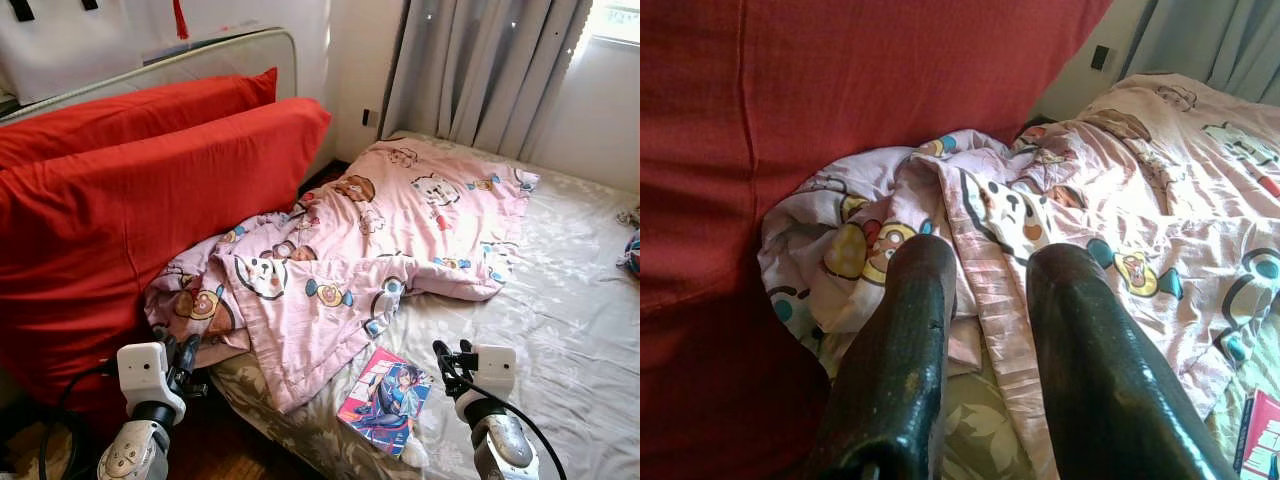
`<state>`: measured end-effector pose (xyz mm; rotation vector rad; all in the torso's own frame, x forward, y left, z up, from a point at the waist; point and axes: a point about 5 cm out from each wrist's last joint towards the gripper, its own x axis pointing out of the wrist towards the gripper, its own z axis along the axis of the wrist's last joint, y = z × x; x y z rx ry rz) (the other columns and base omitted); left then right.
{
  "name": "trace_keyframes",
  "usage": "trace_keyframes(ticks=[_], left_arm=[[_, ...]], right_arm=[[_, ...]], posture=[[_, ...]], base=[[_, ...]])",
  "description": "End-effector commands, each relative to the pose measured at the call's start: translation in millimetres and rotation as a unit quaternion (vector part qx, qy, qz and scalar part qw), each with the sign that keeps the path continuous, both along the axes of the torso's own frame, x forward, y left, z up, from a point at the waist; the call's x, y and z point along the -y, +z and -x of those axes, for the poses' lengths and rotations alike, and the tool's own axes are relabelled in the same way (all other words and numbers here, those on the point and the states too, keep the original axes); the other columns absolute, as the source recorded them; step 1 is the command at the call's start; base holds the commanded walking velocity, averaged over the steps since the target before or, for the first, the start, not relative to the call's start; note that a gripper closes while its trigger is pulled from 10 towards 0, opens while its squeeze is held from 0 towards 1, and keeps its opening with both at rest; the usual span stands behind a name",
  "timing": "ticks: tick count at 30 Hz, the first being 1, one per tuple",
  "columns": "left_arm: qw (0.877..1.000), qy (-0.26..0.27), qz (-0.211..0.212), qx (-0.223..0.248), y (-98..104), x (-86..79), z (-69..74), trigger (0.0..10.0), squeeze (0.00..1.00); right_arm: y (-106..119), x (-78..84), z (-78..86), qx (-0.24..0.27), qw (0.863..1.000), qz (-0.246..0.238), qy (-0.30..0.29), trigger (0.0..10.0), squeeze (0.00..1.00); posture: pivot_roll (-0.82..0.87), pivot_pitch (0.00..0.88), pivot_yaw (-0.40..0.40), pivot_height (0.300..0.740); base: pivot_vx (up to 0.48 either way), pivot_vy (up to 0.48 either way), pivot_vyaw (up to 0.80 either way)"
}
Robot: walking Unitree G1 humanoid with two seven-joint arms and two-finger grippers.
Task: Clean up the room
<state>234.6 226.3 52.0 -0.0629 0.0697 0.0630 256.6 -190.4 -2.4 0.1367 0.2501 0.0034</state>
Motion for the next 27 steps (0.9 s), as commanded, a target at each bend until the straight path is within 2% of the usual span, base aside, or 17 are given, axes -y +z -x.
trace_keyframes(ticks=[1, 7, 8, 9, 10, 16, 20, 27], left_arm=[[1.0, -0.002, 0.004, -0.004, -0.6, 2.5, -0.5, 10.0, 0.0], [1.0, 0.001, 0.005, -0.004, -0.5, 2.4, -0.8, 10.0, 0.0], [1.0, 0.001, 0.005, -0.004, -0.5, 2.4, -1.0, 10.0, 0.0], [1.0, 0.001, 0.004, -0.003, -0.4, 2.3, -1.1, 10.0, 0.0], [1.0, 0.001, 0.005, -0.003, -0.4, 2.3, -1.3, 10.0, 0.0], [1.0, 0.001, 0.005, -0.002, -0.2, 2.9, -2.0, 10.0, 0.0], [1.0, 0.001, 0.007, -0.002, -0.2, 3.4, -2.4, 10.0, 0.0], [1.0, 0.005, 0.008, 0.0, -0.5, 3.4, -2.0, 10.0, 0.0]], right_arm=[[2.1, 1.1, -1.1, 0.004, 1.0, 0.002, -0.002, 10.0, 1.0], [2.4, -0.9, -1.9, 0.004, 1.0, 0.004, 0.001, 10.0, 1.0], [2.3, -1.0, -2.1, 0.002, 1.0, 0.006, 0.001, 10.0, 0.22], [2.2, -1.0, -2.2, 0.002, 1.0, 0.007, 0.001, 10.0, 0.22], [2.1, -0.8, -2.4, 0.001, 1.0, 0.008, 0.0, 10.0, 0.0], [2.3, 0.8, -3.6, -0.003, 1.0, 0.011, -0.006, 10.0, 0.0], [0.3, 2.5, -4.3, -0.017, 1.0, 0.016, -0.01, 10.0, 0.0], [2.1, 1.8, -5.0, -0.007, 1.0, 0.019, -0.009, 10.0, 0.0]], posture=[[0.07, 0.0, -0.046, 0.705], [0.07, 0.0, -0.048, 0.705], [0.07, 0.0, -0.047, 0.705], [0.07, 0.0, -0.047, 0.705], [0.07, 0.0, -0.048, 0.705], [0.07, 0.0, -0.049, 0.705], [0.07, 0.0, -0.053, 0.69], [0.07, 0.0, -0.056, 0.675]], base=[[0.0, 0.0, 0.0], [0.0, 0.0, 0.0], [0.0, 0.0, 0.0], [0.0, 0.0, 0.0], [0.0, 0.0, 0.0], [0.0, 0.0, 0.0], [0.0, 0.0, 0.0], [0.0, 0.0, 0.0]])
